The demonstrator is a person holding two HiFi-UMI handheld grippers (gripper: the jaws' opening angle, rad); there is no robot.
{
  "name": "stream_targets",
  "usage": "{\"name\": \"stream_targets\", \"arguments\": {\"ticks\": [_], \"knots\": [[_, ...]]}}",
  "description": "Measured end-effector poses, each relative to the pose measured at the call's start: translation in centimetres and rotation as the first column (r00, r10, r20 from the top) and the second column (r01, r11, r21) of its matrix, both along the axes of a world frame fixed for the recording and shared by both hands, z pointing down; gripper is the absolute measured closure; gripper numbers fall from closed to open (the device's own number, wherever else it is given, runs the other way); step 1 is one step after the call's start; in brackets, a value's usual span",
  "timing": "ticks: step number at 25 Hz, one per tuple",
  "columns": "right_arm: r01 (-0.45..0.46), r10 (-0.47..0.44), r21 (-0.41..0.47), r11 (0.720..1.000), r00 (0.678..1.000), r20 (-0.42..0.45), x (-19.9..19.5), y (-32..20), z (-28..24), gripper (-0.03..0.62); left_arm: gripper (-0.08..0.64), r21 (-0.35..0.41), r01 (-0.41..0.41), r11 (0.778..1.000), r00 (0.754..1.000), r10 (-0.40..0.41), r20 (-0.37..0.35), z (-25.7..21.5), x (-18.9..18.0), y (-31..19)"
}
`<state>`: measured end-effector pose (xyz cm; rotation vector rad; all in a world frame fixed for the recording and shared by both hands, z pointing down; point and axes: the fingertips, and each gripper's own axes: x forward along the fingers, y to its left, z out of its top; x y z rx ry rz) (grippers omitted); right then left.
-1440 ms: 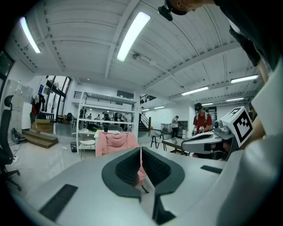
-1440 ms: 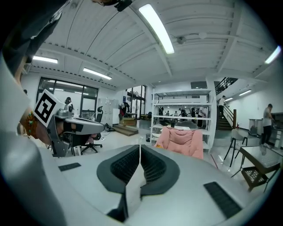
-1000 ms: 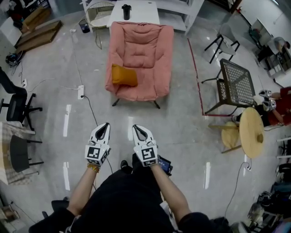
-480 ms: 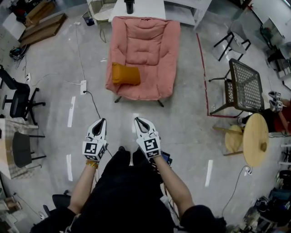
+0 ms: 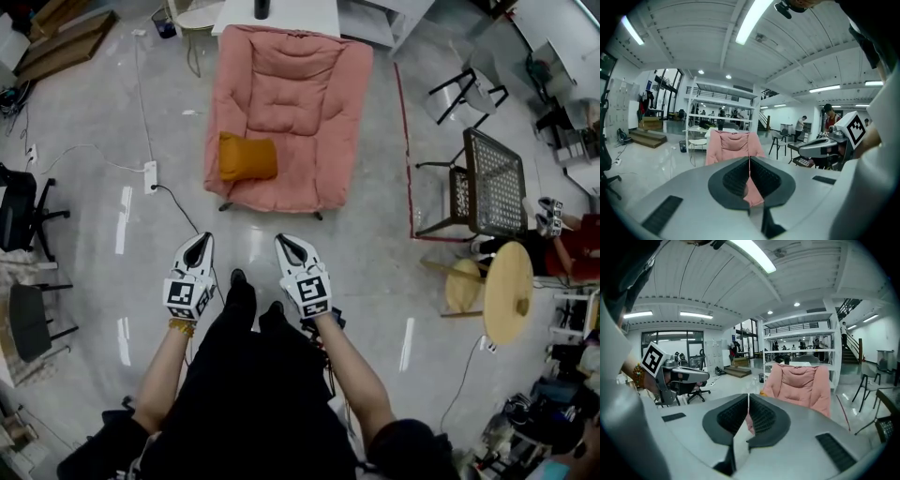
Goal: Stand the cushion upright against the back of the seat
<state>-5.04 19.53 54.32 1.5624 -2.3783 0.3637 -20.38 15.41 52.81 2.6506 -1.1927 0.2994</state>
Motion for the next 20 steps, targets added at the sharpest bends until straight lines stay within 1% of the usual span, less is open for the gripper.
{"name": "stream_targets", "arguments": {"ticks": [5,9,12,15,20], "knots": [[-0.072,0.072,-0.007,0.997,0.997,-0.003,0.3,-5.5,-0.1,0.575,0.543,-0.032,-0.055,0.998,0.998,0.054,-0.016,1.2,-0.2,-5.3],[-0.103,0.103,0.008,0.995,0.995,-0.005,1.4,-9.5,-0.3,0.575,0.543,-0.059,-0.083,0.995,0.997,0.083,0.004,2.7,0.3,-9.2],[-0.105,0.105,0.005,0.994,0.994,0.002,2.4,-11.8,0.0,0.575,0.543,-0.107,-0.069,0.992,0.997,0.073,0.028,4.6,0.7,-11.5],[-0.079,0.079,0.009,0.997,0.997,0.013,3.8,-14.3,0.8,0.575,0.543,-0.146,-0.036,0.989,0.998,0.045,0.055,6.7,1.8,-14.1],[-0.034,0.034,0.000,0.999,0.999,0.005,7.8,-17.8,2.2,0.575,0.541,-0.197,0.023,0.980,0.994,0.000,0.113,10.0,4.2,-17.8]]}}
